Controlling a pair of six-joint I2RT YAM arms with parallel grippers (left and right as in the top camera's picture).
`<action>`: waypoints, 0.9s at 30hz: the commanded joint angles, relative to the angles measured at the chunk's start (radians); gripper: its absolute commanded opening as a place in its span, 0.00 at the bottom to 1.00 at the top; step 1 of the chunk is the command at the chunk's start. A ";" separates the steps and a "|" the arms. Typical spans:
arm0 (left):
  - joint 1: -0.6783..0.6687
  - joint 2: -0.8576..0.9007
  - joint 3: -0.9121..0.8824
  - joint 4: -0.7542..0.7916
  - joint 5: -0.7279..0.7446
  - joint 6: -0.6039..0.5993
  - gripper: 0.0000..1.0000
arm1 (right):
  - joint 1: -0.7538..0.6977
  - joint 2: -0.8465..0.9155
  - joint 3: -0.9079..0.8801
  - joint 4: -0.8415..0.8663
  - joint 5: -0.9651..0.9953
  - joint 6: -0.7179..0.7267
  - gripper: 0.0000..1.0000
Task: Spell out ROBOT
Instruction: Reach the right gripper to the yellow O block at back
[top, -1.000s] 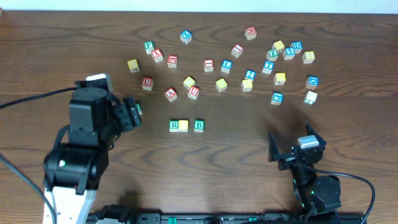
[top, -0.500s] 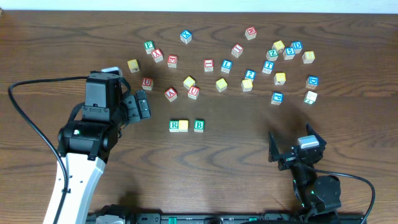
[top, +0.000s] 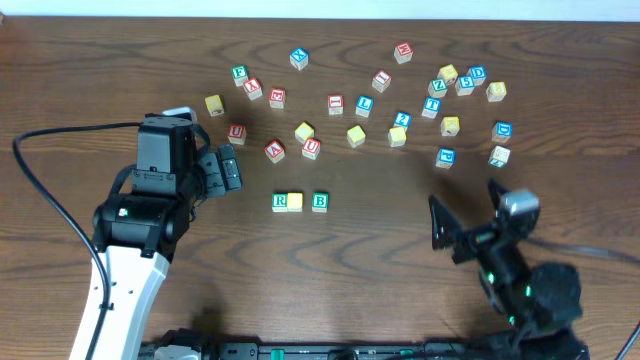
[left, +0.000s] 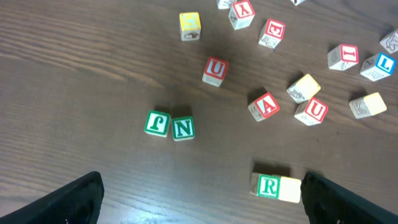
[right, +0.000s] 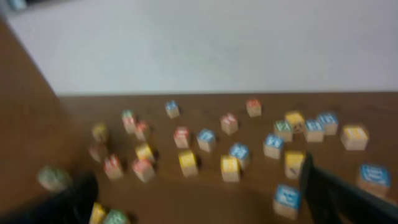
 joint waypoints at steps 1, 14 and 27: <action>0.006 0.002 0.021 -0.001 -0.002 0.010 0.99 | 0.007 0.270 0.259 -0.143 -0.052 -0.039 0.99; 0.006 0.002 0.021 -0.001 -0.002 0.010 0.99 | 0.036 1.040 0.869 -0.608 -0.087 -0.181 0.99; 0.006 0.002 0.021 -0.001 -0.002 0.010 0.98 | 0.121 1.574 1.509 -1.028 -0.018 -0.210 0.99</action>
